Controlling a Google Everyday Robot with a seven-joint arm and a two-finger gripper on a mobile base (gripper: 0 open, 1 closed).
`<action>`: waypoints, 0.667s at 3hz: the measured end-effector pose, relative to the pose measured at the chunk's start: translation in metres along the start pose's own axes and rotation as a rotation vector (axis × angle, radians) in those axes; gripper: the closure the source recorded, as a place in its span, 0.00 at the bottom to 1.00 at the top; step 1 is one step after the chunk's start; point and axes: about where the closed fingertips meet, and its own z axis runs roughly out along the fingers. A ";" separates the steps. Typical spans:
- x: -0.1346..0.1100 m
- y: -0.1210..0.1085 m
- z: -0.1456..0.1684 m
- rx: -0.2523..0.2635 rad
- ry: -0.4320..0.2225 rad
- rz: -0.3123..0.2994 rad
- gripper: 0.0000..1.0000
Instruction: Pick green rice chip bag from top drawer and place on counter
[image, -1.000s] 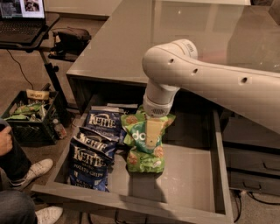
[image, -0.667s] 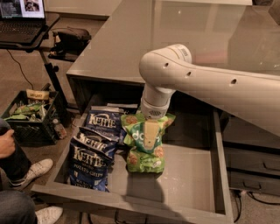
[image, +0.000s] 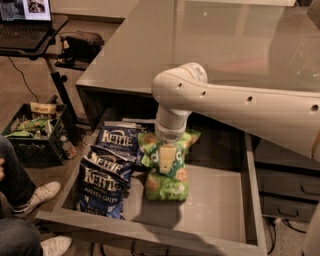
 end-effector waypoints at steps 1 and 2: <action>0.000 0.000 0.000 0.000 0.000 0.000 0.41; 0.000 0.000 0.000 0.000 0.000 0.000 0.64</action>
Offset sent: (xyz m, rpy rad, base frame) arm -0.0001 0.0000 -0.0003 -0.0001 0.0004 0.0002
